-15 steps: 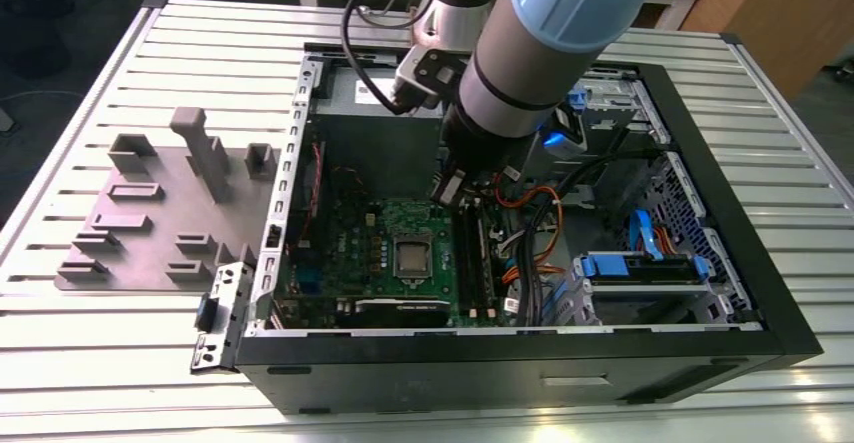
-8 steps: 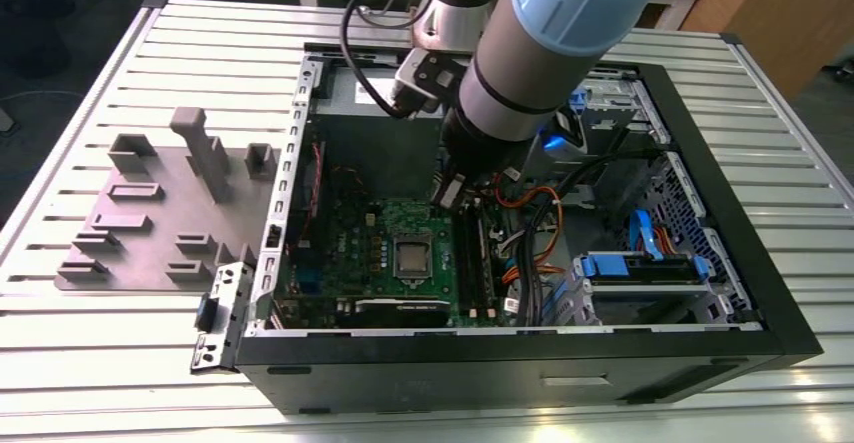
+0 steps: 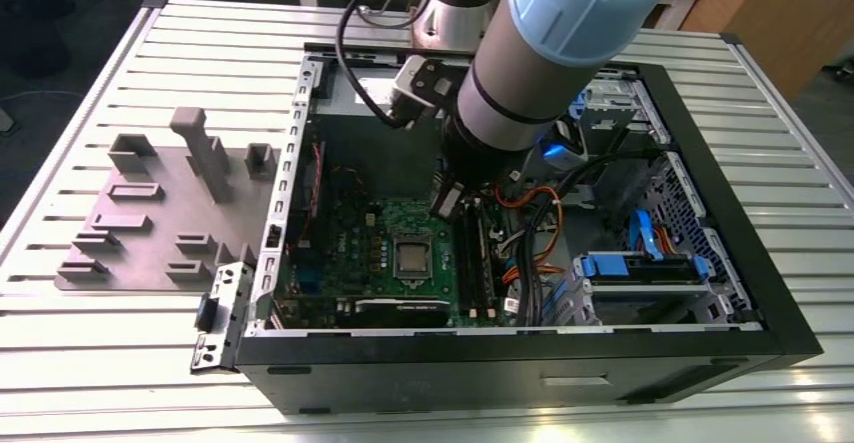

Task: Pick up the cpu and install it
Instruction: 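Install the first cpu locking lever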

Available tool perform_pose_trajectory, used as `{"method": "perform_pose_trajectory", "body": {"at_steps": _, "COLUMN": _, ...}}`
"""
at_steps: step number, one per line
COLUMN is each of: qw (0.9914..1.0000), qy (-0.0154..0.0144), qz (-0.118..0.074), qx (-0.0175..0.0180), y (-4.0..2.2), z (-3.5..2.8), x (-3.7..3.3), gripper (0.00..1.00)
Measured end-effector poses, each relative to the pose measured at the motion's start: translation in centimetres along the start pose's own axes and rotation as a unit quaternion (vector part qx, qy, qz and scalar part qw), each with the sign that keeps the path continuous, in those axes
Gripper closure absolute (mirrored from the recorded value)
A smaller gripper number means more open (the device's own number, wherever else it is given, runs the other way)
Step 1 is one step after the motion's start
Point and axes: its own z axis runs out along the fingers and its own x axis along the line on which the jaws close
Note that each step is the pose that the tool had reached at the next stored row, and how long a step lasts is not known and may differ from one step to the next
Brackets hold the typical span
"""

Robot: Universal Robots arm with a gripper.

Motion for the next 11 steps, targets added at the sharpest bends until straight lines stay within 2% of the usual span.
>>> {"method": "perform_pose_trajectory", "body": {"at_steps": 4, "qw": 0.99992, "qy": 0.0017, "qz": -0.013, "qx": -0.0001, "y": 0.02, "z": -0.02, "x": 0.21, "gripper": 0.89}}
{"method": "perform_pose_trajectory", "body": {"at_steps": 7, "qw": 0.99963, "qy": 0.0030, "qz": -0.027, "qx": 0.0013, "y": 0.01, "z": -0.04, "x": 0.25, "gripper": 0.89}}
{"method": "perform_pose_trajectory", "body": {"at_steps": 11, "qw": 0.99918, "qy": 0.0006, "qz": -0.039, "qx": 0.0098, "y": -0.01, "z": -0.05, "x": 0.30, "gripper": 0.89}}
